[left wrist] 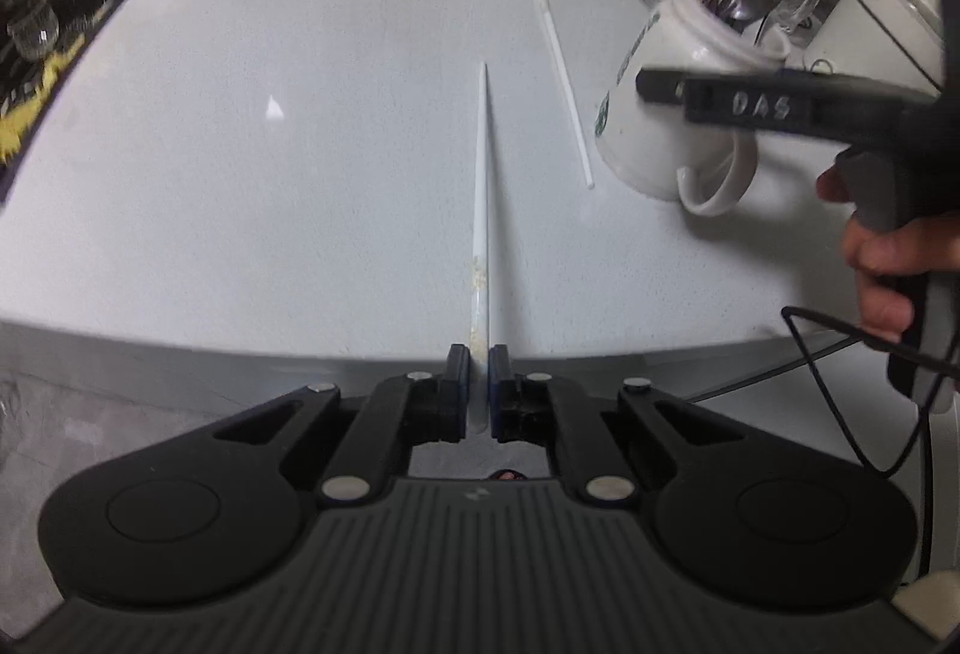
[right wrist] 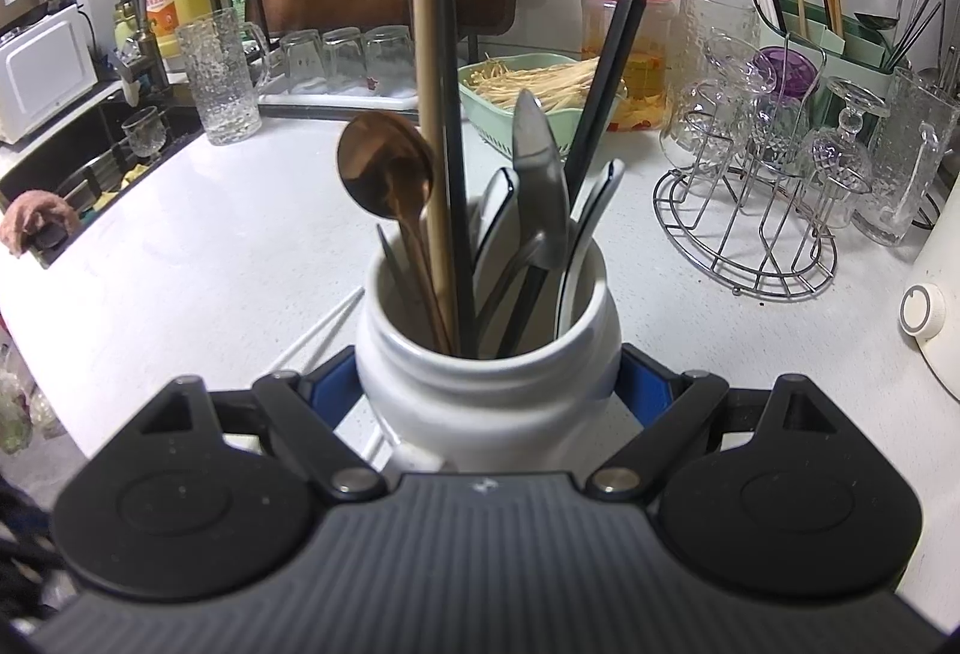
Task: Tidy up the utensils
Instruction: 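Lift the white chopstick and lower it into the white jar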
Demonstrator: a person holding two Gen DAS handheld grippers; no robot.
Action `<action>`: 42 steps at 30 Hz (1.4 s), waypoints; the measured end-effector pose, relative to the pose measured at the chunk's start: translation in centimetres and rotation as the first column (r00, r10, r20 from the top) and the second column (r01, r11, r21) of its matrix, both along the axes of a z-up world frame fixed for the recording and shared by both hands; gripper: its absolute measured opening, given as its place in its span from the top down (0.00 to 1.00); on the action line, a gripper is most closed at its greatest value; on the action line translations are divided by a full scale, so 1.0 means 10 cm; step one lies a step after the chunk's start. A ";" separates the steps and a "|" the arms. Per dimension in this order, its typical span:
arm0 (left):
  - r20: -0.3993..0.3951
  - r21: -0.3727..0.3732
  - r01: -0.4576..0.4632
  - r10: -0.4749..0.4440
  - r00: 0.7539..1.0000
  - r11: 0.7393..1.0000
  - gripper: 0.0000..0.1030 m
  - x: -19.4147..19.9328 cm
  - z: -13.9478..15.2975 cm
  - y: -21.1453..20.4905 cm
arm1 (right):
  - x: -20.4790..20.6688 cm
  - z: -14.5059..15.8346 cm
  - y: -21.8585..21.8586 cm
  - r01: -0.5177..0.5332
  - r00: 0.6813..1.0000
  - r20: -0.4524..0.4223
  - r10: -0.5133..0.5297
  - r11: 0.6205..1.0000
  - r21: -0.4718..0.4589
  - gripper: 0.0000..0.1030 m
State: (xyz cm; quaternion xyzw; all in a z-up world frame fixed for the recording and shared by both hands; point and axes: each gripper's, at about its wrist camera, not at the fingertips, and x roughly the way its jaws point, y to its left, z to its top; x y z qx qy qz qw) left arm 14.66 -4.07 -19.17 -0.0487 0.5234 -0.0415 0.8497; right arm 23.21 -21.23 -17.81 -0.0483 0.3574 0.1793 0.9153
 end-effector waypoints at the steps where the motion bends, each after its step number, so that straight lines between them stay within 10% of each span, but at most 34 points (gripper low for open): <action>1: 0.007 0.008 0.013 -0.013 1.000 1.000 0.93 0.01 0.09 0.02 | 0.00 0.00 0.00 0.001 1.000 0.001 -0.001 1.000 -0.001 0.12; 19: 0.049 0.219 0.407 -0.427 0.903 0.887 0.93 0.61 1.50 0.05 | -0.01 -0.02 0.09 0.068 0.997 0.023 -0.069 0.998 0.007 0.12; 42: -0.090 0.169 0.662 -0.658 0.748 0.730 0.93 0.75 3.00 -0.17 | -0.02 -0.03 0.10 0.074 0.997 0.034 -0.075 0.997 0.015 0.12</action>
